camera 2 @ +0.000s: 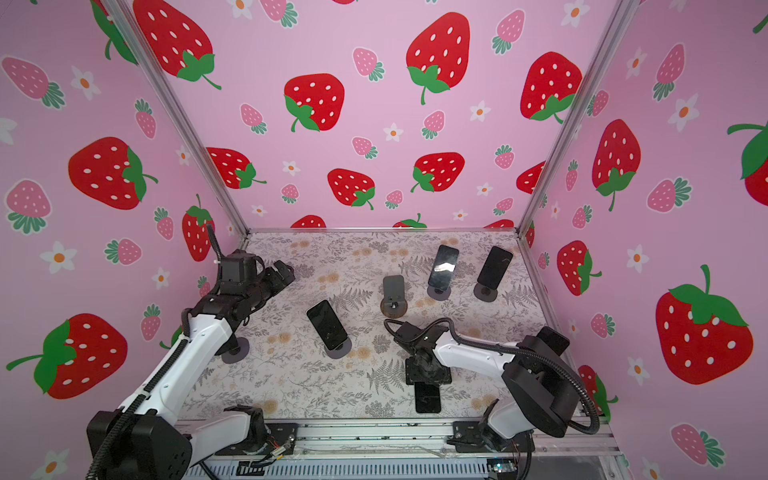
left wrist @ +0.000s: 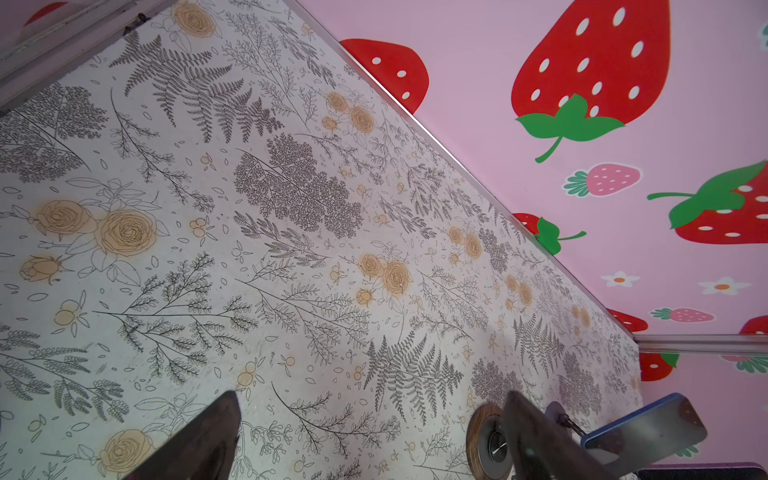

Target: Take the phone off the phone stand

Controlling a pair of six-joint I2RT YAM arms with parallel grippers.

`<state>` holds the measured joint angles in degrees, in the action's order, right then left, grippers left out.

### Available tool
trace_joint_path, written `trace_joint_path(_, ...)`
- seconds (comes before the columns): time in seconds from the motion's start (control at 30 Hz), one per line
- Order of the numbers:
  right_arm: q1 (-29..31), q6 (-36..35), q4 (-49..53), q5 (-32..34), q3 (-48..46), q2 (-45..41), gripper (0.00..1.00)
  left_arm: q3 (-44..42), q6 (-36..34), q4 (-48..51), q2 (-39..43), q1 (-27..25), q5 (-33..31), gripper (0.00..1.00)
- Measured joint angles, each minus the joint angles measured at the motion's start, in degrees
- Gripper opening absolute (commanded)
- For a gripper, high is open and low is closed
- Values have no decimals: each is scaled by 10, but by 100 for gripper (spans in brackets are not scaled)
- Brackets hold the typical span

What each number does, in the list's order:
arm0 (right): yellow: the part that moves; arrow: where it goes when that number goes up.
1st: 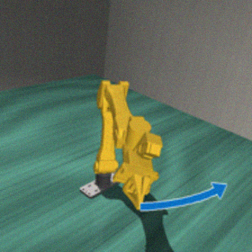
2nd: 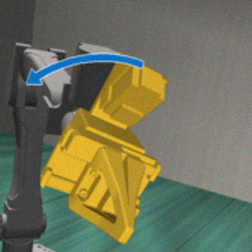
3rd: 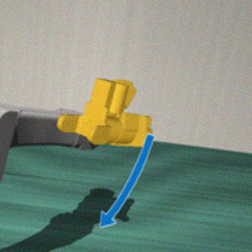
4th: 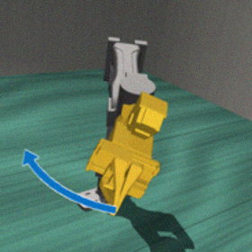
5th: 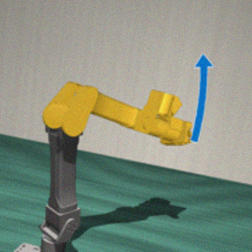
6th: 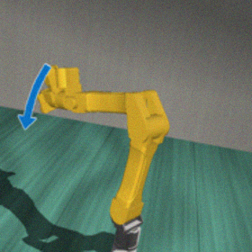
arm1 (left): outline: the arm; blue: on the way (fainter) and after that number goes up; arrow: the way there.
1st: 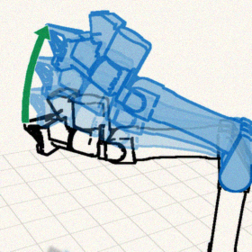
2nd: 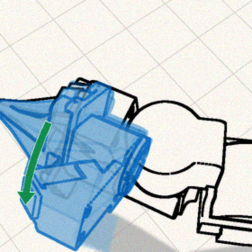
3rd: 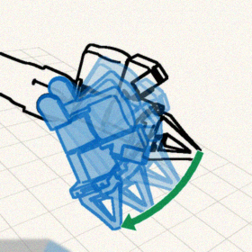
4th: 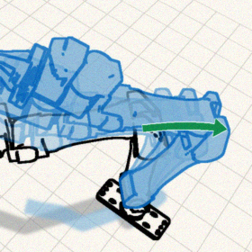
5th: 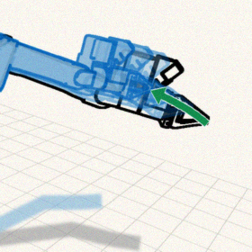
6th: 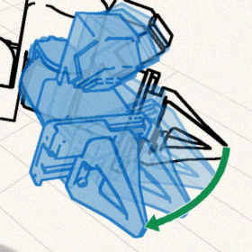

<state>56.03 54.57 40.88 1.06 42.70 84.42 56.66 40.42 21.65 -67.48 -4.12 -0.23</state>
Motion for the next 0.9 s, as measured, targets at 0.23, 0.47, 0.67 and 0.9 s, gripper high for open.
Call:
trace_joint_path(0.23,0,-4,-14,11,1,-6,83,0,1,0,0,0,0,99)
trace_joint_path(0.47,0,-5,-31,50,12,-37,86,0,4,0,0,0,5,99)
trace_joint_path(0.67,0,-40,-53,90,65,-69,86,0,4,15,-1,0,13,99)
trace_joint_path(0.9,0,-136,-156,95,163,-45,86,-4,3,34,6,0,23,99)
